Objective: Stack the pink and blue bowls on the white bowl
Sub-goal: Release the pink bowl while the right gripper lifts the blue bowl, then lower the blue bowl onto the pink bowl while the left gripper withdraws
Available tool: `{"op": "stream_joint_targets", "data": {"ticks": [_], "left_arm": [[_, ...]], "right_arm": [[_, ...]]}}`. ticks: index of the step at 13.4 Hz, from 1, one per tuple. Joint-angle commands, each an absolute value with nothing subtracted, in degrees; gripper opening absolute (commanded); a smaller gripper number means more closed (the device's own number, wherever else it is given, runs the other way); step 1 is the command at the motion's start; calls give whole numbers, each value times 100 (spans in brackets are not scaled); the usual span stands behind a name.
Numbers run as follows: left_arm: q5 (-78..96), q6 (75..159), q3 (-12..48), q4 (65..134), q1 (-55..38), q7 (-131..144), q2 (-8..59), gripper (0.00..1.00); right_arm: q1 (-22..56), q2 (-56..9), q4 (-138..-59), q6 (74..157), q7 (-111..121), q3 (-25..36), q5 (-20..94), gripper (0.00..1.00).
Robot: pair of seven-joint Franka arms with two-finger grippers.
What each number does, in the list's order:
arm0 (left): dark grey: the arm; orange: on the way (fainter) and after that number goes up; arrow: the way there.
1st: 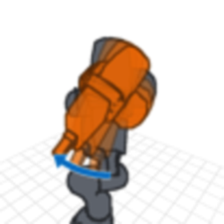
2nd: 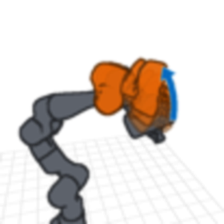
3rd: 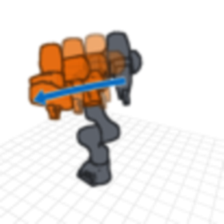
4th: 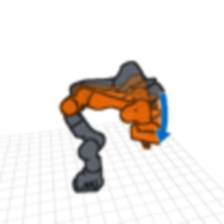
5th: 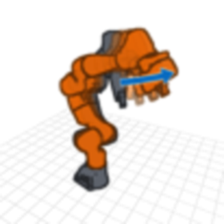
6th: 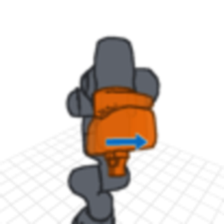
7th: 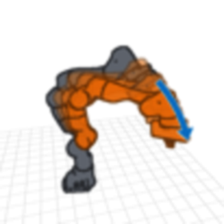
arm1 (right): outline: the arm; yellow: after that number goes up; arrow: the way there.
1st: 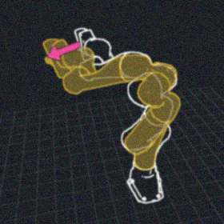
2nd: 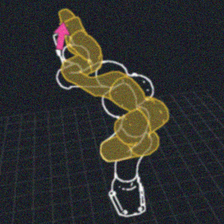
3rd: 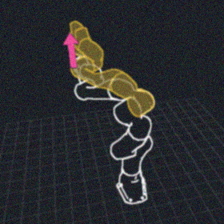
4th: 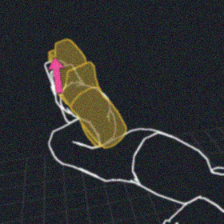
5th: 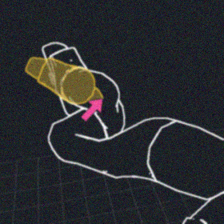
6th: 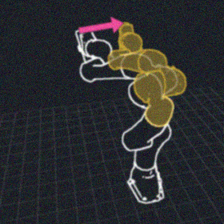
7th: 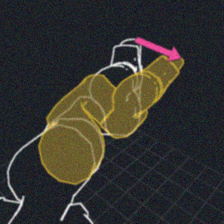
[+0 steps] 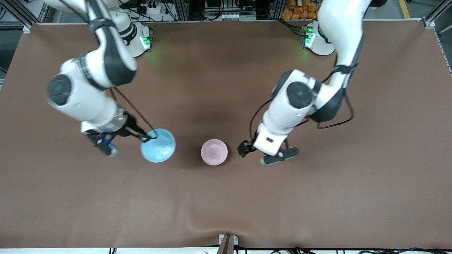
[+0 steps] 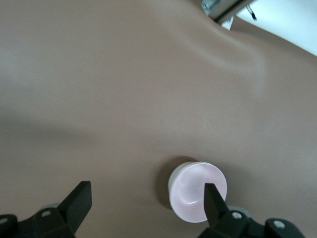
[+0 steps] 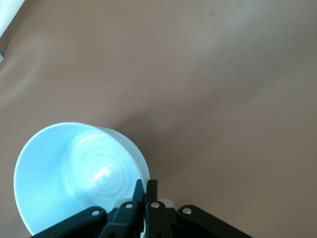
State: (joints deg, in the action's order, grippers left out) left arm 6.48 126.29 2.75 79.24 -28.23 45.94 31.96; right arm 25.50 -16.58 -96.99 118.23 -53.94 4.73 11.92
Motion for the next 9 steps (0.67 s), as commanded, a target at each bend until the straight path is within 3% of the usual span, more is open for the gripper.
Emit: {"op": "stream_joint_targets", "data": {"ticks": [1,9], "left_arm": [[545,12157,316,8104,-2445,4003,2717,100],[738,10470,316,8112,-1170,3095,1566,100]], "right_arm": [[3214,-1801,-9817,12128,-6456,536,696,0],[4042,-2961,-9809,13446,-7927,554,352,0]]}}
